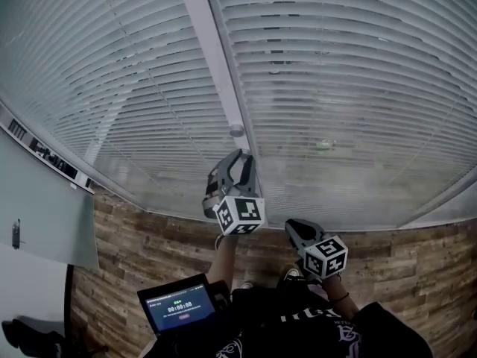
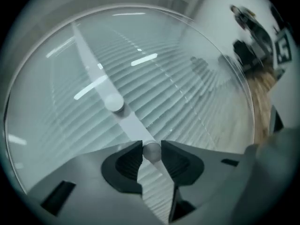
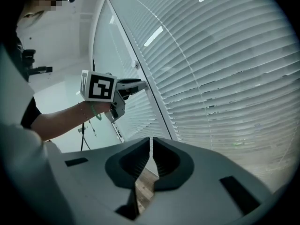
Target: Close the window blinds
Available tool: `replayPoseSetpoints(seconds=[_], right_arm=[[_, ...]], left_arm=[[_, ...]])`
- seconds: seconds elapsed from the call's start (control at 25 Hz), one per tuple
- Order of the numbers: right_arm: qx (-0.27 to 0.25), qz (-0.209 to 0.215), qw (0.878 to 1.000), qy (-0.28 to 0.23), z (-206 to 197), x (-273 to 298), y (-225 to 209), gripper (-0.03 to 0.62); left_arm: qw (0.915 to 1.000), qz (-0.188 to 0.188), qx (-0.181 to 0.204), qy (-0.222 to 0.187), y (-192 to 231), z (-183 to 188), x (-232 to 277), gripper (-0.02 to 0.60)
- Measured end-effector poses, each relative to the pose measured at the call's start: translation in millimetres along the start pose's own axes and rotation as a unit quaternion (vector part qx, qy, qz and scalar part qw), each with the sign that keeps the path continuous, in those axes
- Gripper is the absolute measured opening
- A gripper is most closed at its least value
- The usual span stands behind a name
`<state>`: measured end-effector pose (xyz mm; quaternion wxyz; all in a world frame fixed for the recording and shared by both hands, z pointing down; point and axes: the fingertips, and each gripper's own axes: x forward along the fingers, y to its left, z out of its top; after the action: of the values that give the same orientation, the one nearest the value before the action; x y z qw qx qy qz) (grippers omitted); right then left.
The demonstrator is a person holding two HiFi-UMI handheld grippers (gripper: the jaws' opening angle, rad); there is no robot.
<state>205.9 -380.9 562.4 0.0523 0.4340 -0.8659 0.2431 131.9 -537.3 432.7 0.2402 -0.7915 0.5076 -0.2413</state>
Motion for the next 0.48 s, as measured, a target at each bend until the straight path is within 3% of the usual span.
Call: replayPoseSetpoints(seconds=[0.04,0.08,0.12,0.2,0.24,0.28,0.32,0.36,0.4,0.48], right_arm=[[0.001,-0.002,1.000,0.000,0.4,-1.0,-0.2,0.034],[0.003,-0.004,1.000,0.001,1.0,-2.1,-0.5,0.034],[0.004,-0.006,1.000,0.001,1.7,-3.0,-0.8,0.034],[0.007,-0.009,1.000,0.000,2.8,-4.0,-1.0,0.034],[0.008,-0.011,1.000,-0.001,3.3,-4.2,-0.8,0.034],[0.009,-0.012,1.000,-0.002,3.7,-4.1,-0.5,0.034],[0.010,-0.013,1.000,-0.002,3.9,-3.8,0.0,0.034],[0.010,-0.014,1.000,-0.002,3.8,-3.5,0.5,0.034],[0.011,-0.015,1.000,-0.001,3.2,-3.4,1.2,0.034],[0.011,-0.017,1.000,0.001,1.8,-3.8,3.7,0.034]], left_arm=[[0.9954,-0.005,-0.094,-0.016,3.9,0.2,-0.3,0.126],[0.9774,-0.013,-0.208,-0.034,8.6,0.9,-1.1,0.126],[0.9423,-0.023,-0.330,-0.051,13.8,1.4,-2.2,0.126],[0.8410,-0.039,-0.533,-0.082,22.8,-1.8,-3.2,0.126],[0.7941,-0.044,-0.599,-0.092,25.3,-5.1,-2.6,0.126],[0.7597,-0.049,-0.641,-0.097,26.0,-8.5,-1.2,0.126],[0.7404,-0.055,-0.663,-0.099,25.4,-10.6,0.4,0.126],[0.7362,-0.060,-0.667,-0.099,24.8,-10.6,1.7,0.126],[0.7451,-0.062,-0.657,-0.098,25.3,-9.5,2.3,0.126],[0.7822,-0.065,-0.613,-0.092,26.0,-6.7,1.9,0.127]])
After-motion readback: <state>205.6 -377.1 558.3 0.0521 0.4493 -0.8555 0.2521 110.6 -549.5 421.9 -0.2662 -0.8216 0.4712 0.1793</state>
